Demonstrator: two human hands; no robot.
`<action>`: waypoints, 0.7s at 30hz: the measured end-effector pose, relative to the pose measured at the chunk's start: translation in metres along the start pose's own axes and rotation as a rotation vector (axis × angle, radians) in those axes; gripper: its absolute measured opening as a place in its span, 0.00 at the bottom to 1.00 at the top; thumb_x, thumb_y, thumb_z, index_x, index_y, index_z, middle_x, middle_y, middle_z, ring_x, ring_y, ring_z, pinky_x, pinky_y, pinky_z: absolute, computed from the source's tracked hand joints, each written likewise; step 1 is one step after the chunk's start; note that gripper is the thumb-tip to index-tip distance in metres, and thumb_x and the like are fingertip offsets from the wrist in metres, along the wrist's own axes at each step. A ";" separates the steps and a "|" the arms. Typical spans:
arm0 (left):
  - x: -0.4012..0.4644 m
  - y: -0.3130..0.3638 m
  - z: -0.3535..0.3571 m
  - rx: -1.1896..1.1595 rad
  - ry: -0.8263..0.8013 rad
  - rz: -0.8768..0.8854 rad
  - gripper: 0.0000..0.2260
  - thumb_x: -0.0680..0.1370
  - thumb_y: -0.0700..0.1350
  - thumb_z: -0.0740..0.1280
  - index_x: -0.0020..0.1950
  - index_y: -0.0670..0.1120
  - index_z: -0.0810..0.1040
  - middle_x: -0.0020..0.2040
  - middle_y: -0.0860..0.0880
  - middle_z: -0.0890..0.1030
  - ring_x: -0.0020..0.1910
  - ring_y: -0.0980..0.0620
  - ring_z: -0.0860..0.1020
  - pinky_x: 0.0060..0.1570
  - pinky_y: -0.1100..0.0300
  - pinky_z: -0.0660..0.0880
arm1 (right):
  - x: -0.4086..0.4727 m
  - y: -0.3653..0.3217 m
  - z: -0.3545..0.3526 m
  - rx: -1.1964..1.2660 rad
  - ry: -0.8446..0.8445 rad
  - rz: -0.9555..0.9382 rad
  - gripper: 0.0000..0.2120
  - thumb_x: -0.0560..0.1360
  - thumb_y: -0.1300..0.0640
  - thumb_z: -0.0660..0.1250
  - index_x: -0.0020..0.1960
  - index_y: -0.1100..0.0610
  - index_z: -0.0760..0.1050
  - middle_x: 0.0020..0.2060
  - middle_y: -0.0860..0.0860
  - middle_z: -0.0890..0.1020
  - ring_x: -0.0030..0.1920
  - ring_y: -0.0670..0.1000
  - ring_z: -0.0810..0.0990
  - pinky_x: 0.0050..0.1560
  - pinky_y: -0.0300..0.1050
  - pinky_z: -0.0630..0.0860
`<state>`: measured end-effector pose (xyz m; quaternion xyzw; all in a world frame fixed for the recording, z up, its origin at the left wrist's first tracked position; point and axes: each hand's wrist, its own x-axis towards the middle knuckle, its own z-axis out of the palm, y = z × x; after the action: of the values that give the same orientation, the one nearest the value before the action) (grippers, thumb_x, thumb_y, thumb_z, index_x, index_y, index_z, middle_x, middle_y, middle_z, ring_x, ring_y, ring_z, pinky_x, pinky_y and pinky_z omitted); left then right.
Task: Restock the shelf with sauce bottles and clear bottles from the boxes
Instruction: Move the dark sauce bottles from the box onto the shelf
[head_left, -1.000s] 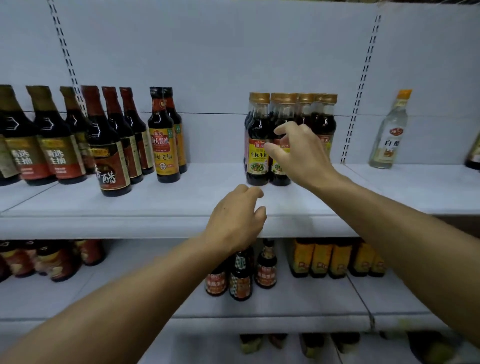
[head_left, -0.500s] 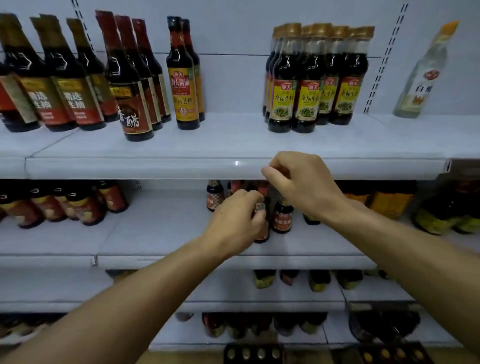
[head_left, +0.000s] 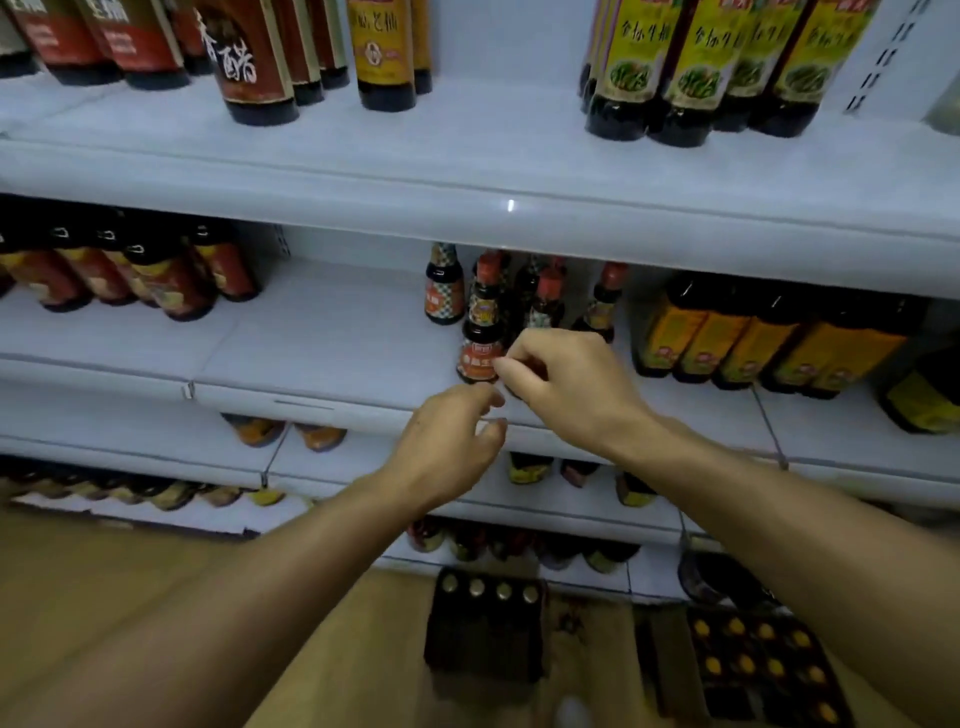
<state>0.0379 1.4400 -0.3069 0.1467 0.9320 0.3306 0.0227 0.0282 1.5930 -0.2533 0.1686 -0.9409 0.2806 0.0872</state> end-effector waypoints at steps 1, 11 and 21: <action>-0.001 -0.004 0.006 -0.005 -0.007 -0.025 0.16 0.80 0.49 0.62 0.67 0.49 0.74 0.62 0.48 0.79 0.60 0.50 0.76 0.56 0.56 0.74 | -0.002 0.004 0.006 0.014 -0.024 0.004 0.10 0.78 0.52 0.65 0.40 0.54 0.77 0.34 0.46 0.79 0.36 0.49 0.77 0.38 0.53 0.75; -0.026 -0.054 0.077 -0.054 -0.113 -0.210 0.15 0.80 0.48 0.63 0.66 0.46 0.75 0.58 0.45 0.80 0.55 0.49 0.78 0.49 0.61 0.71 | -0.041 0.056 0.082 0.133 -0.215 0.143 0.11 0.78 0.52 0.65 0.40 0.56 0.77 0.34 0.49 0.79 0.37 0.50 0.77 0.40 0.53 0.76; -0.044 -0.111 0.176 -0.066 -0.246 -0.408 0.13 0.79 0.44 0.65 0.63 0.44 0.77 0.56 0.42 0.82 0.57 0.42 0.78 0.55 0.50 0.75 | -0.100 0.148 0.171 0.184 -0.433 0.427 0.12 0.80 0.53 0.64 0.42 0.58 0.78 0.38 0.52 0.80 0.41 0.52 0.78 0.44 0.52 0.75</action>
<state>0.0760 1.4521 -0.5158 -0.0063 0.9212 0.3291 0.2073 0.0548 1.6408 -0.4946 0.0305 -0.9223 0.3343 -0.1914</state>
